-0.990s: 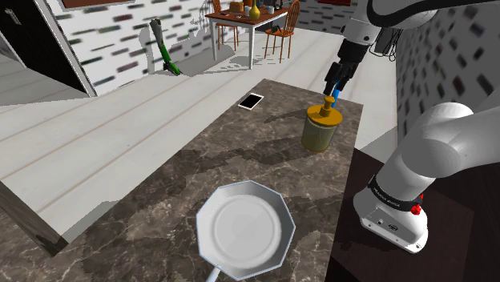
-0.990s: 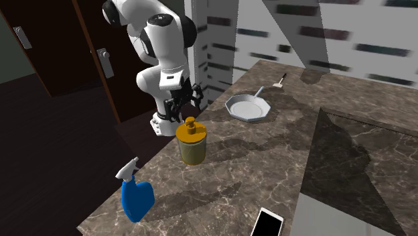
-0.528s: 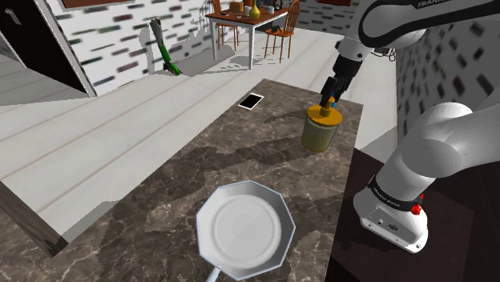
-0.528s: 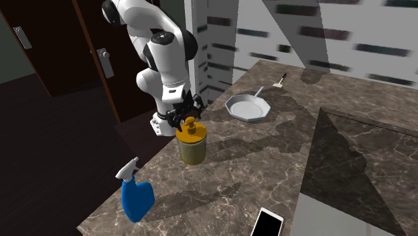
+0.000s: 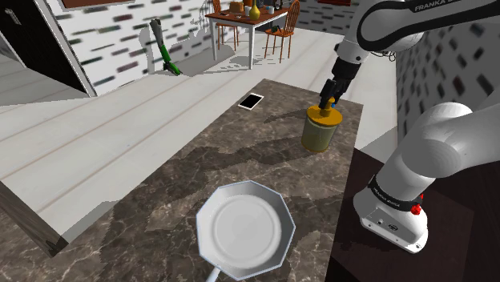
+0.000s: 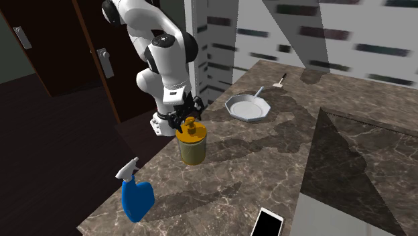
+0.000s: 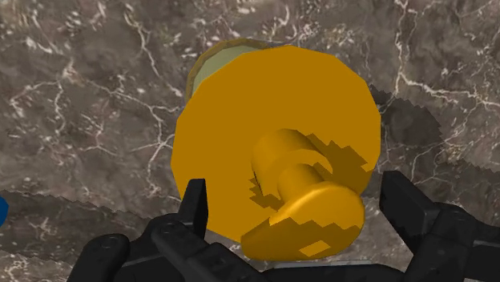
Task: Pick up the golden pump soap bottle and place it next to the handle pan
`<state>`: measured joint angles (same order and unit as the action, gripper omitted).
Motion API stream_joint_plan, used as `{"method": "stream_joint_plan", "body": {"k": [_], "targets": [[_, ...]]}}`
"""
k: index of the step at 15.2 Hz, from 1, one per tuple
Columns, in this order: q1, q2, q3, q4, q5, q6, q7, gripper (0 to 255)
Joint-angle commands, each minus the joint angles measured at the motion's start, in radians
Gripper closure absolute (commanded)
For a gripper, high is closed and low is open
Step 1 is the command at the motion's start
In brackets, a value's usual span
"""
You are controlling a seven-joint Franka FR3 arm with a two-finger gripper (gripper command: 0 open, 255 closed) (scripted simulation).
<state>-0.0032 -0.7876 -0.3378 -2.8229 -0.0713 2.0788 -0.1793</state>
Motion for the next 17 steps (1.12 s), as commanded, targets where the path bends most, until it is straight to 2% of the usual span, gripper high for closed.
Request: {"method": "stream_joint_plan", "body": {"k": [1,10,17], "targets": [[0.0,0.0,0.0,0.0,0.0,0.0,0.0,255],[0.0,0.0,0.0,0.0,0.0,0.0,0.0,255],[0.003,-0.036,0.022,0.075,0.011,-0.109,0.016,255]]}}
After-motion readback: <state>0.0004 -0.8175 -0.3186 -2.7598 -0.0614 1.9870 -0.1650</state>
